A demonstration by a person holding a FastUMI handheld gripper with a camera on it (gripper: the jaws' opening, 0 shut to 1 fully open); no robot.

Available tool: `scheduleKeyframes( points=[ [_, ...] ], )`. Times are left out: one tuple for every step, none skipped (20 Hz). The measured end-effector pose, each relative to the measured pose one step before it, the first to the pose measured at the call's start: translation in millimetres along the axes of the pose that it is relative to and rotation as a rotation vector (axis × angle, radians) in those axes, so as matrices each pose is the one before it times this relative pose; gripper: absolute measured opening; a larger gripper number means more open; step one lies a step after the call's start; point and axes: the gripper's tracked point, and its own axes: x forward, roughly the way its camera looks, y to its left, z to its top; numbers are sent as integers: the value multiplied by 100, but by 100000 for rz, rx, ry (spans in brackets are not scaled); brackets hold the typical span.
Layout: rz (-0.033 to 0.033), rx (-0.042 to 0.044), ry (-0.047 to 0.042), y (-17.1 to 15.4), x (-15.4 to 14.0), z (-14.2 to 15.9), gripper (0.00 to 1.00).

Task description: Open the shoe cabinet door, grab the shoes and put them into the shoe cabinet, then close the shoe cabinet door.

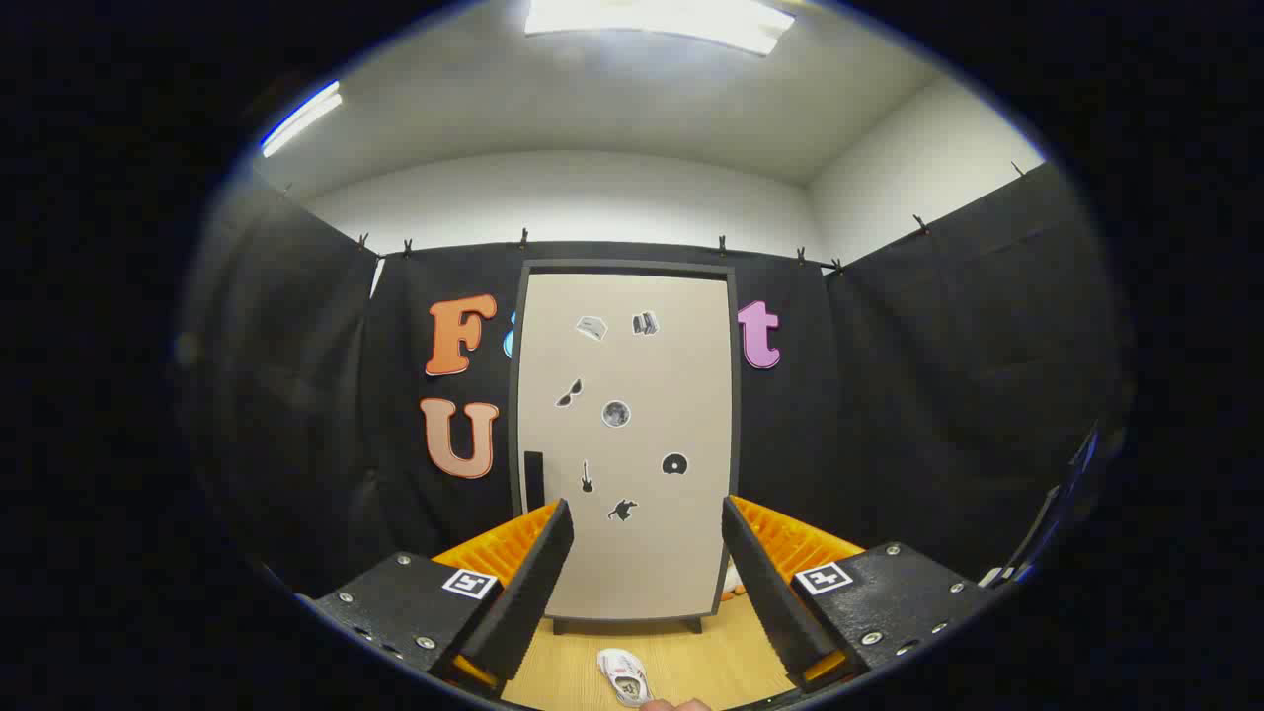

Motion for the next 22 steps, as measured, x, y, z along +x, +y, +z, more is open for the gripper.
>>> scheduleKeyframes(
  points=[
    [176,493,324,-45,206,-101,94],
    [458,611,248,98,163,-108,94],
    [569,476,175,228,165,-95,94],
    [759,265,49,321,10,-39,94],
    [798,-1,2,402,155,-46,94],
    [828,-372,312,489,166,-129,94],
    [437,-467,471,327,181,-222,94],
    [188,77,70,277,225,63,94],
    [63,703,-267,346,219,84,94],
    [272,940,-31,368,174,79,94],
    [157,629,285,408,310,-151,94],
    [-368,161,338,264,203,-171,94],
    [-177,131,258,261,343,-147,94],
    [-3,217,548,531,252,-293,94],
    [-317,-157,376,481,260,-292,94],
    [-960,-480,188,283,140,-267,94],
    [-755,-249,-108,306,169,-279,94],
    [-507,150,277,426,315,-137,94],
    [-111,428,554,547,326,-240,94],
    [-374,707,68,456,433,-127,94],
    [28,1026,87,558,486,-32,94],
    [66,775,159,593,643,-117,94]
  ],
)
